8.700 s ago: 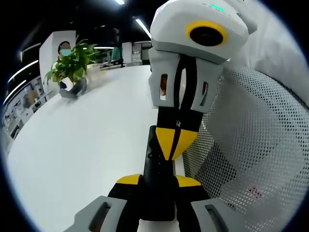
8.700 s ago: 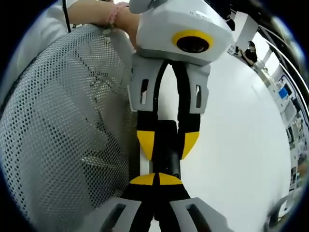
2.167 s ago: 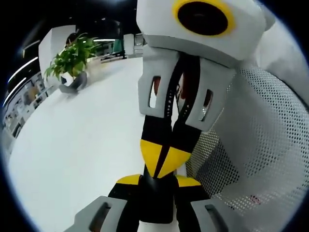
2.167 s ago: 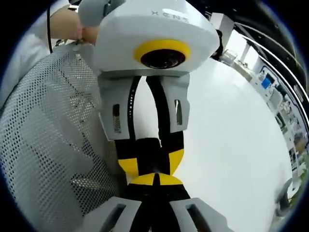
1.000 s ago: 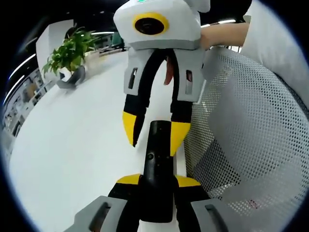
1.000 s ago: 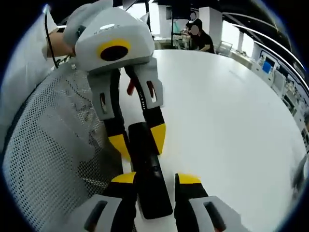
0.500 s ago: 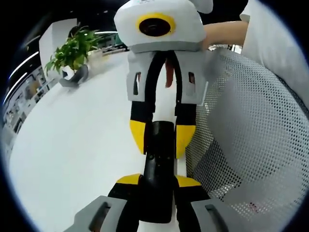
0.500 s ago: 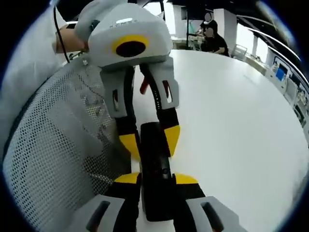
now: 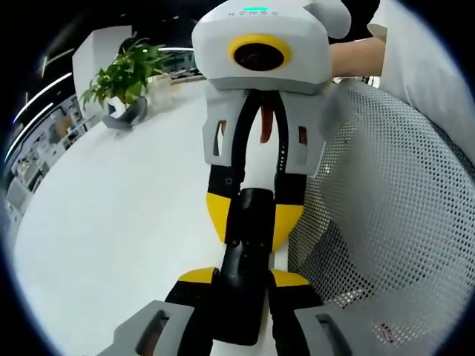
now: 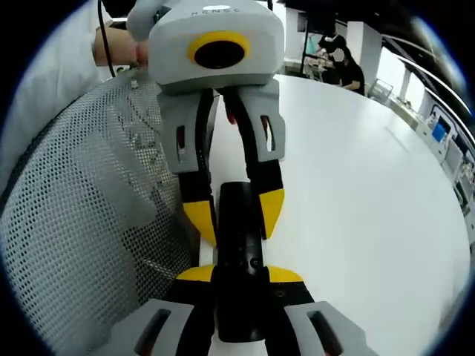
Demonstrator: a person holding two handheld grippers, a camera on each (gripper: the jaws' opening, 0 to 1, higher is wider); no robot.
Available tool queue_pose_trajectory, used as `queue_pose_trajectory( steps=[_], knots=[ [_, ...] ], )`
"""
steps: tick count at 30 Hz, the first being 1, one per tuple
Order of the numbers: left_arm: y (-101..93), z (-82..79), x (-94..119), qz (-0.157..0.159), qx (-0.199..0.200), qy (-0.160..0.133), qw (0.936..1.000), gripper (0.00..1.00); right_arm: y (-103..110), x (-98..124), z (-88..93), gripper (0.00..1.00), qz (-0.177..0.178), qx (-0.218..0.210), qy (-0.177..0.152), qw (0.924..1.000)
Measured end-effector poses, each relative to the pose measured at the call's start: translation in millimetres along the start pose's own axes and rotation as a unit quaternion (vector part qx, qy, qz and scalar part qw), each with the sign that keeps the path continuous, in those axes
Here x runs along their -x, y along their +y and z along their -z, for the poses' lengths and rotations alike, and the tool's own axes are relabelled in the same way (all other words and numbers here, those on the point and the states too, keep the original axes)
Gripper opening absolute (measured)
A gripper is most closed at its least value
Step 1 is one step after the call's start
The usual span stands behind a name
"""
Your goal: Press the specified remote control buttons in sequence, fully releasing each button before pressing the next.
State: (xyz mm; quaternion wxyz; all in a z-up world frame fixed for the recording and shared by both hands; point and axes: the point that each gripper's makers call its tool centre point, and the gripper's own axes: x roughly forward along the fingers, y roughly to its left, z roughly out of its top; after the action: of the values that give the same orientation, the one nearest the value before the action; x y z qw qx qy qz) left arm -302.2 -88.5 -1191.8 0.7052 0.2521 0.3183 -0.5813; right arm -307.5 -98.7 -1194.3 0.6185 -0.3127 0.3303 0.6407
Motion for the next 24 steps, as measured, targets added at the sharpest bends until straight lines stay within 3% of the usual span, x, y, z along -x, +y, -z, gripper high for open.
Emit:
queue_pose_trajectory(
  steps=[2,5,9,15,18,20,24],
  knots=[
    [0.6,-0.3,0,-0.004,0.018,-0.004,0.9998,0.27,0,0,0.0,0.21,0.000,0.000,-0.001,1.0000],
    [0.9,2.0,5,-0.002,0.080,0.002,0.9968,0.30,-1,0,-0.1,0.21,0.000,-0.007,-0.003,1.0000],
    [5.0,4.1,15,-0.012,0.096,0.002,0.9953,0.37,-1,0,-0.1,0.21,0.002,-0.011,-0.005,0.9999],
    [17.4,2.9,42,-0.055,0.132,-0.036,0.9891,0.45,-1,0,-0.4,0.21,0.005,-0.021,-0.006,0.9997],
    [35.4,0.4,61,-0.115,0.140,-0.069,0.9810,0.56,-1,0,-0.5,0.21,0.006,-0.026,-0.007,0.9996],
    [41.7,-2.5,72,-0.139,0.148,-0.090,0.9752,0.65,-1,-1,-0.3,0.21,0.006,-0.027,-0.007,0.9996],
    [56.3,-9.9,97,-0.193,0.156,-0.140,0.9585,0.76,-1,-1,-0.4,0.21,0.009,-0.029,-0.008,0.9995]
  ],
)
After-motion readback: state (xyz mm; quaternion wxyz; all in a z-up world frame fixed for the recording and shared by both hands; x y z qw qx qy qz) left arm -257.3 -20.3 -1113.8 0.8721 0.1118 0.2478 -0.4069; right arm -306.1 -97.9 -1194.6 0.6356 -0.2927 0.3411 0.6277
